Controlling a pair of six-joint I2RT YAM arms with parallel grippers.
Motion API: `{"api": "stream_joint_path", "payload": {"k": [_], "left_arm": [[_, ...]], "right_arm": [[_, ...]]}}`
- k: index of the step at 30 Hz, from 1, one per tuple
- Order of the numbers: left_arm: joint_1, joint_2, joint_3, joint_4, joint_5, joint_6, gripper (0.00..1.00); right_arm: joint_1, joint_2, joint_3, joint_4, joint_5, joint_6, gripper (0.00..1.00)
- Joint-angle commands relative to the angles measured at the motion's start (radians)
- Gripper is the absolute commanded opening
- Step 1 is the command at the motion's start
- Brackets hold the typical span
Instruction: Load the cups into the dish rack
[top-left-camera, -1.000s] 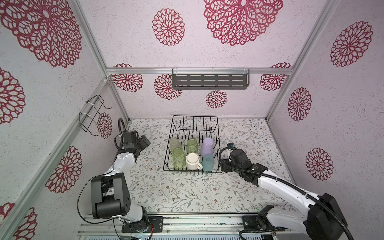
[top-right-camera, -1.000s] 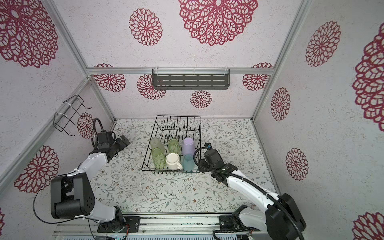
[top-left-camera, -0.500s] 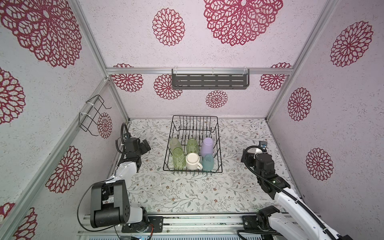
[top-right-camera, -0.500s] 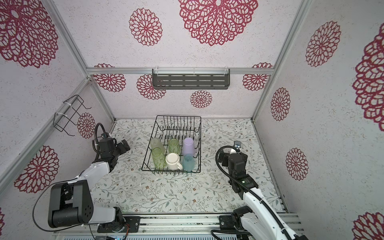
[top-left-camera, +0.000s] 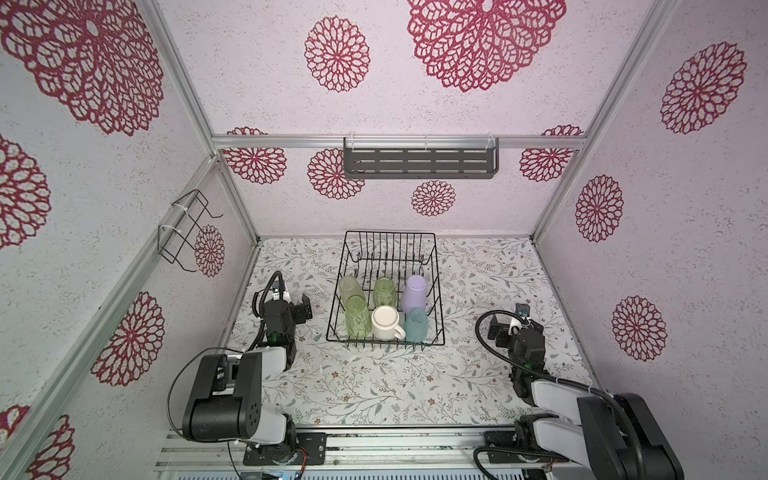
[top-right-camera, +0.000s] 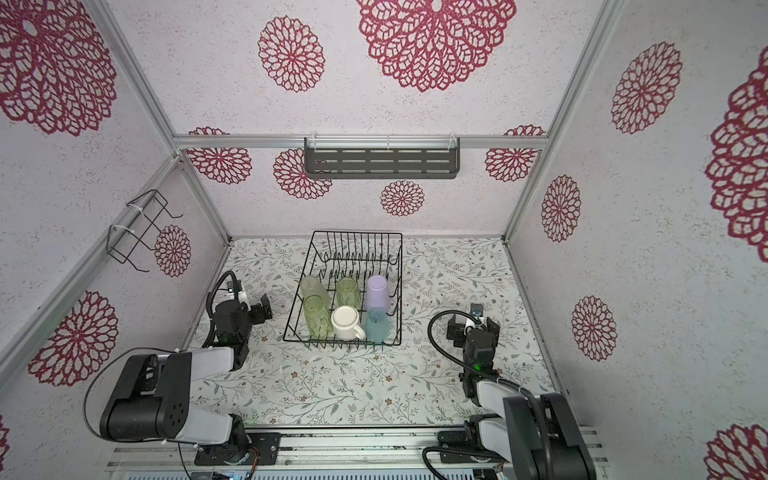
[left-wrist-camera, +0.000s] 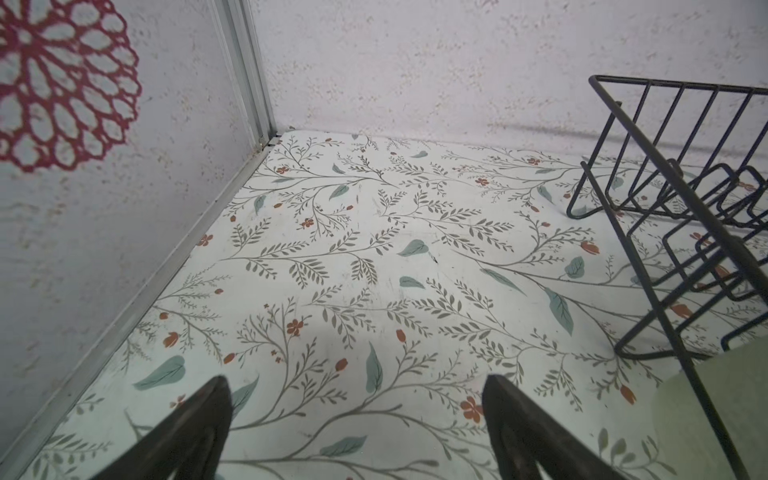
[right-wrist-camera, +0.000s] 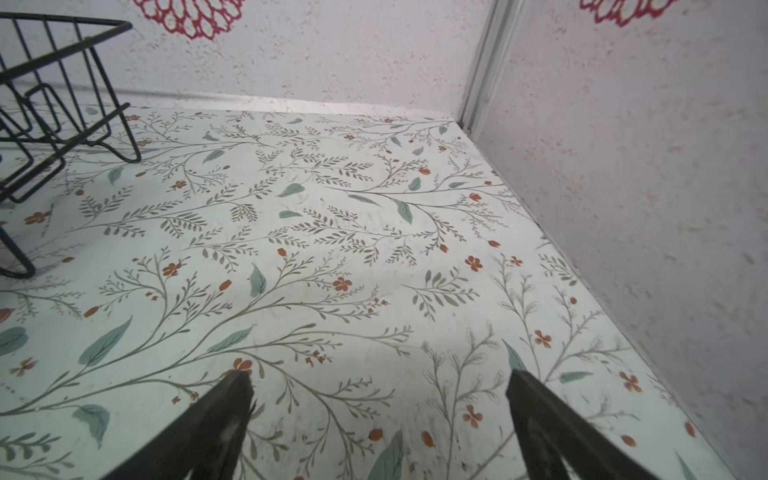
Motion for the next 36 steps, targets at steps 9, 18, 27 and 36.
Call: {"api": "stream_joint_path", "payload": {"k": [9, 18, 27, 36], "left_arm": [[0.094, 0.057, 0.017, 0.124, 0.191, -0.006, 0.97], [0.112, 0.058, 0.032, 0.099, 0.178, -0.034, 0.97], [0.109, 0.058, 0.033, 0.1, 0.174, -0.032, 0.97], [0.109, 0.058, 0.031, 0.099, 0.173, -0.032, 0.97]], "right_arm": [[-0.076, 0.279, 0.14, 0.228, -0.088, 0.017, 0.99], [-0.082, 0.286, 0.145, 0.231, -0.084, 0.023, 0.99], [-0.083, 0.288, 0.144, 0.238, -0.083, 0.024, 0.99], [-0.082, 0.287, 0.145, 0.236, -0.083, 0.023, 0.99]]}}
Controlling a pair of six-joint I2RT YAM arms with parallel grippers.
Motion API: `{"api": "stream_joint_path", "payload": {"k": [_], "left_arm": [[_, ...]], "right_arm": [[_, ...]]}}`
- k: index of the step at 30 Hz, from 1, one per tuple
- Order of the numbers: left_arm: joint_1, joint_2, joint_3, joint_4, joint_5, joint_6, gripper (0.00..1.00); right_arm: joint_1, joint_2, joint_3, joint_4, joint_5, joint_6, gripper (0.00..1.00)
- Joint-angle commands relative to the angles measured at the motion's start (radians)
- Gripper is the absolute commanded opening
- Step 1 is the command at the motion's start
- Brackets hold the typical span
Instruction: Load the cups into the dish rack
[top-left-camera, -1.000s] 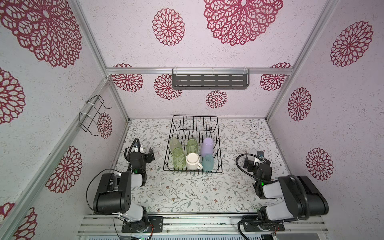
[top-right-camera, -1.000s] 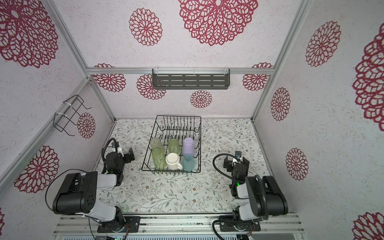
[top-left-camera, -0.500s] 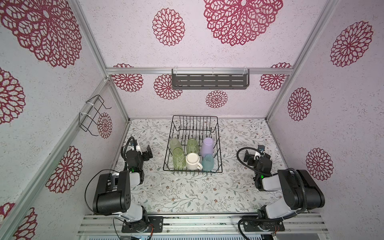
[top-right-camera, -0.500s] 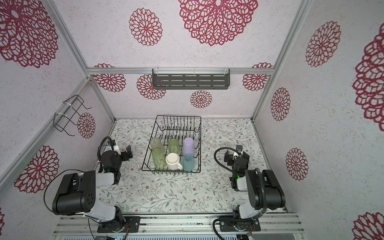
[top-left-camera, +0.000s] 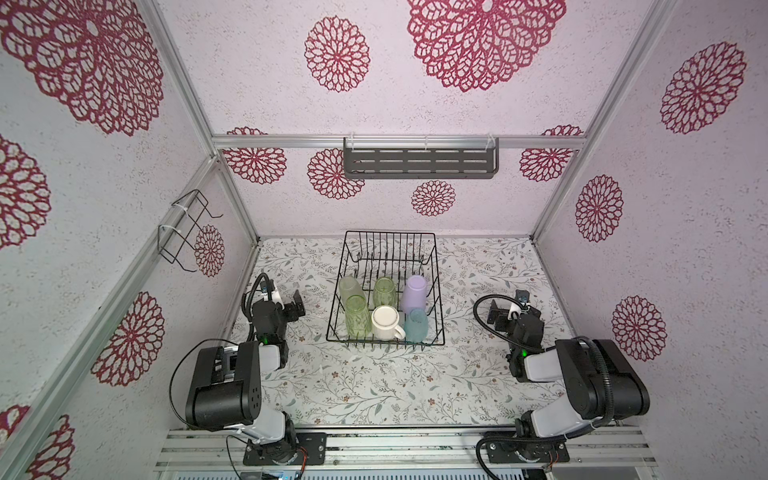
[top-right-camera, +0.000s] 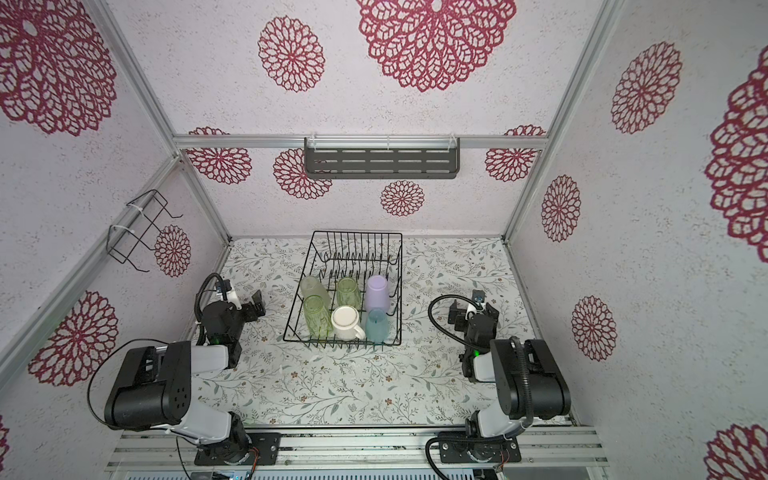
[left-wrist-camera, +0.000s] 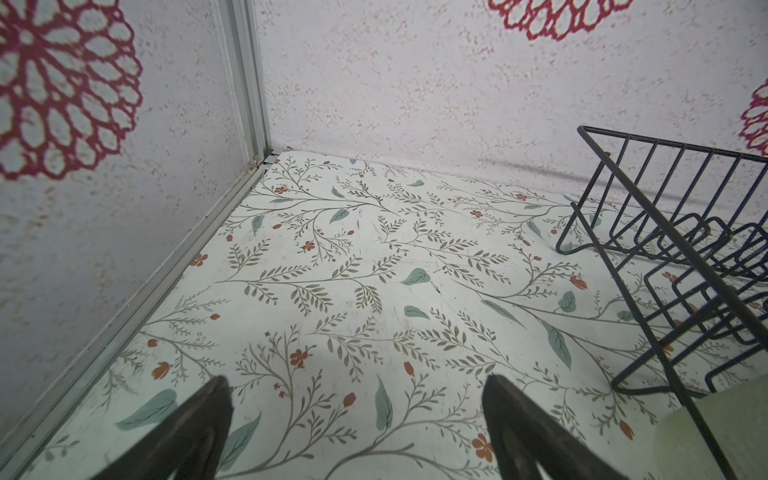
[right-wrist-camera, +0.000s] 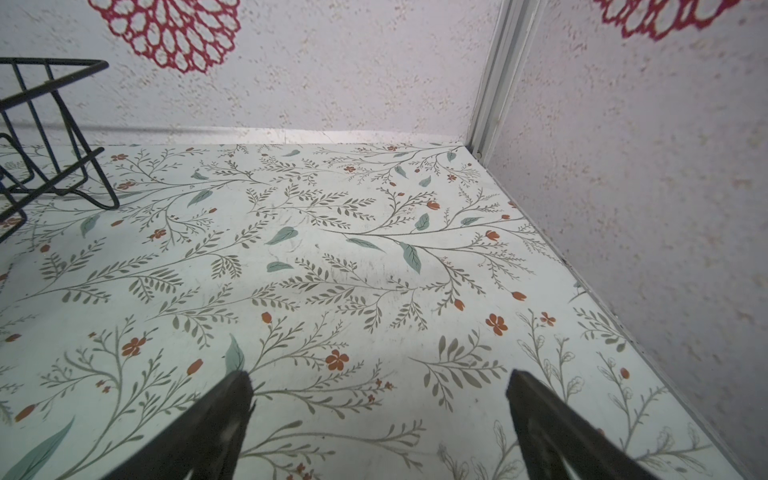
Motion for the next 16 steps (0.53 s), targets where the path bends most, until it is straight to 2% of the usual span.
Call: {"api": "stream_joint_path", "payload": {"k": [1, 16], "left_arm": [[0.004, 0.004, 0.016, 0.009, 0.009, 0.004, 0.97], [0.003, 0.005, 0.017, 0.009, 0.008, 0.004, 0.97]], "right_arm": [[-0.004, -0.012, 0.005, 0.025, -0.005, 0.013, 0.99], [-0.012, -0.013, 0.006, 0.02, -0.018, 0.018, 0.99]]}}
